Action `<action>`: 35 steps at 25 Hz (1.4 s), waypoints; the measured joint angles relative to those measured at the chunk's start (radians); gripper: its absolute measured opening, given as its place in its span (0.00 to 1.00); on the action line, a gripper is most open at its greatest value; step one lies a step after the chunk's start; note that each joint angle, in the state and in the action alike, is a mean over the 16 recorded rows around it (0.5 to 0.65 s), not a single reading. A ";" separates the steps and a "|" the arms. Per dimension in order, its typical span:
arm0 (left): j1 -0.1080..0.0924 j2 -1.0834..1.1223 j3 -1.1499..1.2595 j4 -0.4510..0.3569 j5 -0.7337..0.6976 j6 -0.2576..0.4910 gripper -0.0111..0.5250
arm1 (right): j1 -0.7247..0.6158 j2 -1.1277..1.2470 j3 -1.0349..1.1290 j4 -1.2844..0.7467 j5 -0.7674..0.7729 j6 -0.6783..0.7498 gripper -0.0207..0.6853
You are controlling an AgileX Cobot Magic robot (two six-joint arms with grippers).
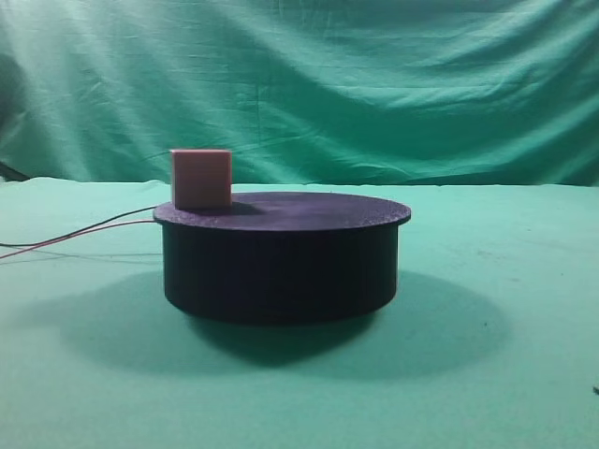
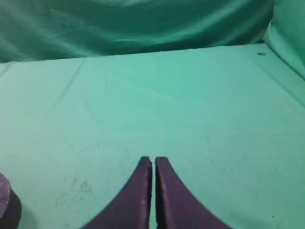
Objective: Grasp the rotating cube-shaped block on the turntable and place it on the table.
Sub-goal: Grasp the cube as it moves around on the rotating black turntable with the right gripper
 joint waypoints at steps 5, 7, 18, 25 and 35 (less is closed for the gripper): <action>0.000 0.000 0.000 0.000 0.000 0.000 0.02 | 0.014 0.162 -0.085 0.102 0.166 -0.100 0.03; 0.000 0.000 0.000 0.000 0.000 0.000 0.02 | 0.034 0.222 -0.113 0.150 0.196 -0.166 0.03; 0.000 0.000 0.000 0.000 0.000 0.000 0.02 | 0.304 0.611 -0.304 0.331 0.303 -0.521 0.04; 0.000 0.000 0.000 0.000 0.000 0.000 0.02 | 0.470 0.902 -0.442 0.356 0.303 -0.559 0.26; 0.000 0.000 0.000 0.000 0.000 0.000 0.02 | 0.529 1.150 -0.580 0.439 0.292 -0.561 0.81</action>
